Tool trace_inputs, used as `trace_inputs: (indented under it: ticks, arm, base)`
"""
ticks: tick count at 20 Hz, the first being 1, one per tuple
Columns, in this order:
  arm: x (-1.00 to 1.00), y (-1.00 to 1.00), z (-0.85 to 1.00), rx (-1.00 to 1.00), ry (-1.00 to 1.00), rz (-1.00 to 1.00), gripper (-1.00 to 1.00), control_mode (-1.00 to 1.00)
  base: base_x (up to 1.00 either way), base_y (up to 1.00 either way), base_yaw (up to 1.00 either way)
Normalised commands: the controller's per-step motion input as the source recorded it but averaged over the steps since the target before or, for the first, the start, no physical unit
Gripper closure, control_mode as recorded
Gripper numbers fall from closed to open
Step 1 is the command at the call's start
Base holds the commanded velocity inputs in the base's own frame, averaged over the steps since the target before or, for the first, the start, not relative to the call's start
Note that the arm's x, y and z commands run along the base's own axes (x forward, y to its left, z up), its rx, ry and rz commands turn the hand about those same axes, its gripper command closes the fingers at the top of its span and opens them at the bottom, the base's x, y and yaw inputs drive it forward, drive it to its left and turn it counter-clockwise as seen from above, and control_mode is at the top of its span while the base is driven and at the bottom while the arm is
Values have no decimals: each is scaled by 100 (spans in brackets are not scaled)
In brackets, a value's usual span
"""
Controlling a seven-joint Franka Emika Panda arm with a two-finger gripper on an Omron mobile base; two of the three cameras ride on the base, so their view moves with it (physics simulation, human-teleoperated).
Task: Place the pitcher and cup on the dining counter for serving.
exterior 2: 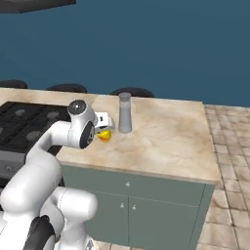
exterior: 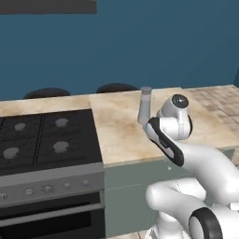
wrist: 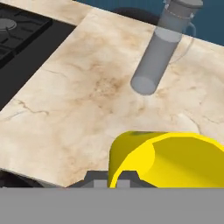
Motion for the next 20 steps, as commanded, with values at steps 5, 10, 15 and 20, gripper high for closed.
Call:
trace_inputs:
  ticks: [5, 10, 15, 20]
  arm:
    - [0, 0, 0, 0, 0, 0, 100, 100]
    - [0, 0, 0, 0, 0, 0, 100, 100]
    - [30, 30, 0, -1, 19, 0, 100, -100]
    - [50, 20, -16, 0, 35, 0, 100, -100]
  base:
    - [49, 43, 9]
    - [39, 32, 3]
    - [7, 6, 0]
    - [0, 0, 0]
